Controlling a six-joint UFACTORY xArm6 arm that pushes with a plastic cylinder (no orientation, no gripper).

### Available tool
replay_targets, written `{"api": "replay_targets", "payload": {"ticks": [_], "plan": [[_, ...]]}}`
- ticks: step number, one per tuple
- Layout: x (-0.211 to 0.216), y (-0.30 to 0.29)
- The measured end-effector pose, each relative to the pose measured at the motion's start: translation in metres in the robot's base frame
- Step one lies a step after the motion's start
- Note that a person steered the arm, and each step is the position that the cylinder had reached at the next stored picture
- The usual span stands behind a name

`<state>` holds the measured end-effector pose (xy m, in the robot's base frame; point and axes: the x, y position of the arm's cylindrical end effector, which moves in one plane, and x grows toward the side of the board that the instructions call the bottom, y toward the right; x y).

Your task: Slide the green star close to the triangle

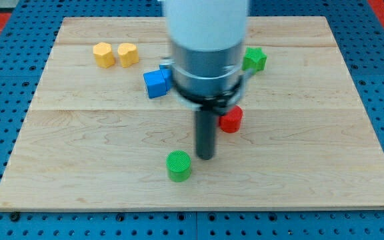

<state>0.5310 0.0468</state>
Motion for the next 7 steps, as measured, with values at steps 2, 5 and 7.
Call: {"api": "replay_targets", "payload": {"ticks": [2, 5, 7], "plan": [[-0.071, 0.186], [-0.243, 0.176], [-0.179, 0.086]]}}
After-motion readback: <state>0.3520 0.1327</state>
